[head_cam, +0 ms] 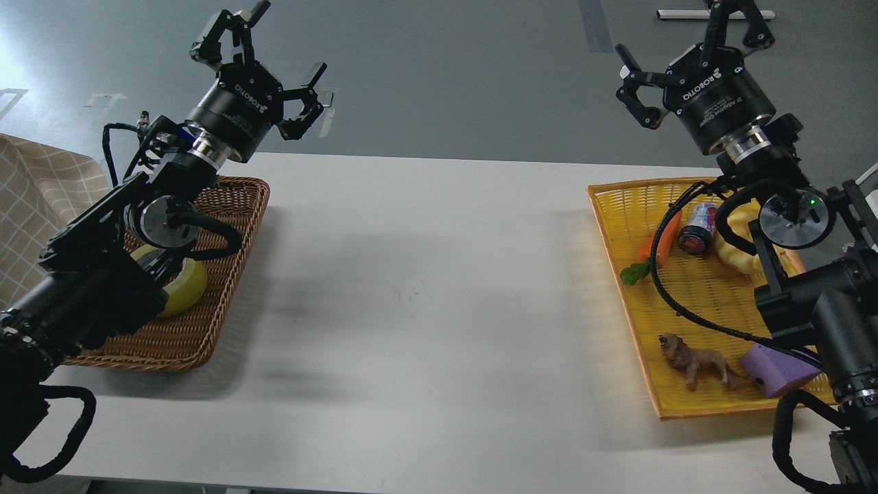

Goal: Place and transfer tape with both arms

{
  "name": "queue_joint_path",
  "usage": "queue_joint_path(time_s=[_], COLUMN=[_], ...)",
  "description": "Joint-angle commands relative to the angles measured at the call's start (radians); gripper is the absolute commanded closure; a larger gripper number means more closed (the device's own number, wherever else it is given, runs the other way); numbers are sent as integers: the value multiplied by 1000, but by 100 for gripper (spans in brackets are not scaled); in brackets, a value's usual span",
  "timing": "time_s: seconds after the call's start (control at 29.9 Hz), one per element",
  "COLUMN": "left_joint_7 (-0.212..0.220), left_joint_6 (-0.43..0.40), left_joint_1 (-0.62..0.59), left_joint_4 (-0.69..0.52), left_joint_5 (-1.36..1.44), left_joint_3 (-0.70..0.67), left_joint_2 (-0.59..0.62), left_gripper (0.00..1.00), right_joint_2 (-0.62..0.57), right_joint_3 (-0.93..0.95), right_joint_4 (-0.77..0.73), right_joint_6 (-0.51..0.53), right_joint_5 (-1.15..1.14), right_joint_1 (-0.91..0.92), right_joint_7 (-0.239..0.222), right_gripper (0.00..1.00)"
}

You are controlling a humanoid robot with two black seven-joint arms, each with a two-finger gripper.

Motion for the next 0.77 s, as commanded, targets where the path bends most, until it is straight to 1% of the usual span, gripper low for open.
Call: queue_joint_path(time_s=[0.0,0.1,0.2,0.74], left_joint_7=[8,8,-1,2], left_joint_6=[0,0,0,0], left_joint_1=[-2,-6,-5,0], left_joint_4=[0,0,5,6], left_joint_5=[8,10,10,8], left_joint_3=[-1,-1,-3,-3], left_joint_2=[0,1,0,0], left_gripper=[2,2,2,2], right_joint_2=[1,1,1,1], right_joint_3=[12,31,35,37], right_joint_4=[-5,-9,-4,-13], right_joint_6=[0,0,0,0], right_joint_5=[1,1,1,0], right_joint_1=[0,-6,-8,-11], right_joint_7=[1,0,0,1], right_gripper=[0,0,0,0])
